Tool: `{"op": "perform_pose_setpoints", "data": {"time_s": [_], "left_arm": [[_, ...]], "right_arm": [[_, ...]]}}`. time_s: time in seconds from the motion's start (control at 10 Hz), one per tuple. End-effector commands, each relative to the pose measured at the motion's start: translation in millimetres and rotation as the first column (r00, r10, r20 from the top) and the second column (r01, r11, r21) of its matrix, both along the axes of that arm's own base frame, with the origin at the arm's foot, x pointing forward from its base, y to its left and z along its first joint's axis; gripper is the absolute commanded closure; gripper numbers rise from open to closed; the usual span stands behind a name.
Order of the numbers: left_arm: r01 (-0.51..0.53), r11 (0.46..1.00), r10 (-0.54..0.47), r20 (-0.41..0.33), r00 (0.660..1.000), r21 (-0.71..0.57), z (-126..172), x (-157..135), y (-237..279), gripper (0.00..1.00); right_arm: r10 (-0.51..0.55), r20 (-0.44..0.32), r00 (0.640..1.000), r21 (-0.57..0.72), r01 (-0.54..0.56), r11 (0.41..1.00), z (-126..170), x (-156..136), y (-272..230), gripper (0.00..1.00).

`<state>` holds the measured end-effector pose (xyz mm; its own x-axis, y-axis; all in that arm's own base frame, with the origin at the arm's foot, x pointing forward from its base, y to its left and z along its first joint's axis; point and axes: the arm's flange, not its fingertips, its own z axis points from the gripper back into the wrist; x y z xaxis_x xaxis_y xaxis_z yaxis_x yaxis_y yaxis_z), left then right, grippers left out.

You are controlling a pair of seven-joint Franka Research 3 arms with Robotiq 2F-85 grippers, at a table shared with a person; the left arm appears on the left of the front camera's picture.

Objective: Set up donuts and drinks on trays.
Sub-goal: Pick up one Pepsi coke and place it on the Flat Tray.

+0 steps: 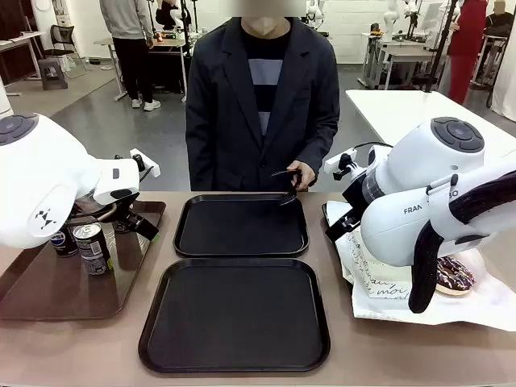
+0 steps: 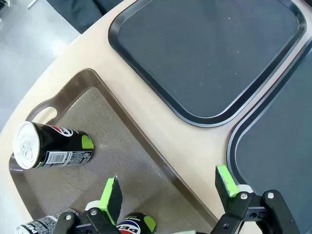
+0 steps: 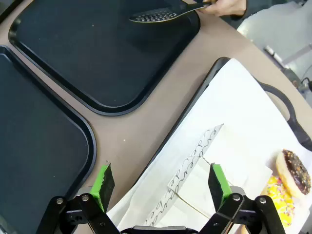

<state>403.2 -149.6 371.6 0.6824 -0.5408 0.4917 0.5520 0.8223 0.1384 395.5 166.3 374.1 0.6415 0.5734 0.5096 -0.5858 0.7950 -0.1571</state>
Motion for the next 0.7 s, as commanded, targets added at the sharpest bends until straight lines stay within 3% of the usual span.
{"op": "perform_pose_setpoints", "data": {"time_s": [0.0,0.6], "left_arm": [[0.0,1.0,0.0,0.0,1.0,0.0,0.0,0.0,0.0,0.0],[0.0,1.0,0.0,0.0,1.0,0.0,0.0,0.0,0.0,0.0]], "right_arm": [[0.0,0.0,1.0,0.0,0.0,1.0,0.0,0.0,0.0,0.0],[0.0,0.0,1.0,0.0,0.0,1.0,0.0,0.0,0.0,0.0]]}}
